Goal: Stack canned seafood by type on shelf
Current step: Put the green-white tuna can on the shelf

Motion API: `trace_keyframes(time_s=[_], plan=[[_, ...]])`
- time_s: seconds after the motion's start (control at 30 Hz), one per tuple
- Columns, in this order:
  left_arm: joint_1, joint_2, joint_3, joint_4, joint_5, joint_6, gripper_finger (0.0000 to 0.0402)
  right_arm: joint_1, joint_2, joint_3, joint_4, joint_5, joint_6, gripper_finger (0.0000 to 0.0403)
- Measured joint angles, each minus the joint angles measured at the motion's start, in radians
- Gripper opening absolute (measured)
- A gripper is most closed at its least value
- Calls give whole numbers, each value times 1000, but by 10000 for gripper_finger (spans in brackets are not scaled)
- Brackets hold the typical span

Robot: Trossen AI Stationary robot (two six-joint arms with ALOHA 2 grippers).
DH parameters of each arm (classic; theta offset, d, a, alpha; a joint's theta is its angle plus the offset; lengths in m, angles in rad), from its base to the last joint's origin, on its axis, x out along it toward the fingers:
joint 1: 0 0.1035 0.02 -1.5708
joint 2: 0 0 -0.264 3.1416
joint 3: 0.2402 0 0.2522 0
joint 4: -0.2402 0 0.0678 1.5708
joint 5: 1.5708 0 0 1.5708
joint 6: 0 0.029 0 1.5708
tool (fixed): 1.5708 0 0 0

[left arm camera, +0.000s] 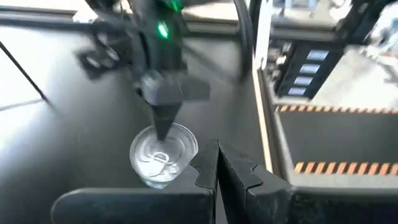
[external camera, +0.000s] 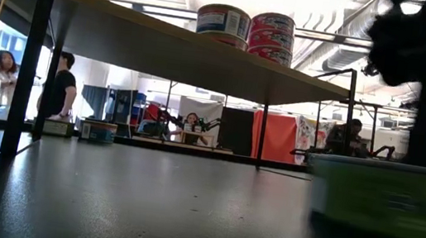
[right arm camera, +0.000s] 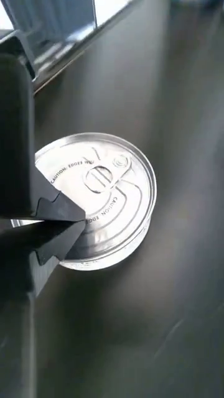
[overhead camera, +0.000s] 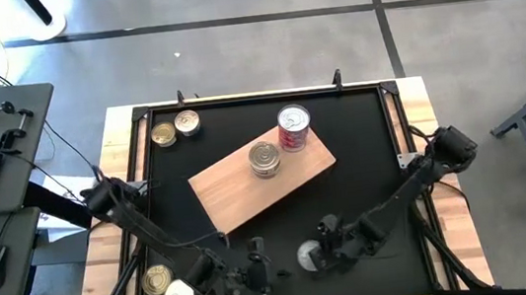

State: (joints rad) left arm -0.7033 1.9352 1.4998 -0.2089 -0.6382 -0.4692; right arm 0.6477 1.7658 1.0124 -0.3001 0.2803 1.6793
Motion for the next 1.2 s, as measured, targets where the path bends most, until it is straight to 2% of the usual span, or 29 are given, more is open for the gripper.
trace_keyframes(time_s=[0.1, 0.23, 0.4, 0.5, 0.57, 0.63, 0.83, 1.03, 1.2], plan=[[4, 47, 0, 1, 1, -10, 0, -35, -5, -1, 107, -3, -105, 0], [21, 85, 0, 1, 3, -17, 0, -37, -83, 0, 127, -30, -198, 0], [65, 128, 1, 6, 15, -4, 0, 10, -173, 1, -58, -7, -187, 0], [95, 180, 0, 17, 94, 0, 0, 22, -182, 0, -172, 9, -113, 0], [110, 212, 0, 50, 163, 9, 0, 17, -173, -2, -198, 10, -97, 0], [117, 231, -1, 79, 189, 17, 0, 5, -153, -2, -208, 16, -84, 0], [99, 235, -1, 57, 141, -16, 0, -50, -90, -2, -196, 26, -83, 0], [60, 217, 0, 28, 19, -18, 0, -87, -76, -2, -190, 32, -103, 0], [70, 225, 0, 26, -3, -26, 0, -105, -34, -3, -159, -35, -140, 0]])
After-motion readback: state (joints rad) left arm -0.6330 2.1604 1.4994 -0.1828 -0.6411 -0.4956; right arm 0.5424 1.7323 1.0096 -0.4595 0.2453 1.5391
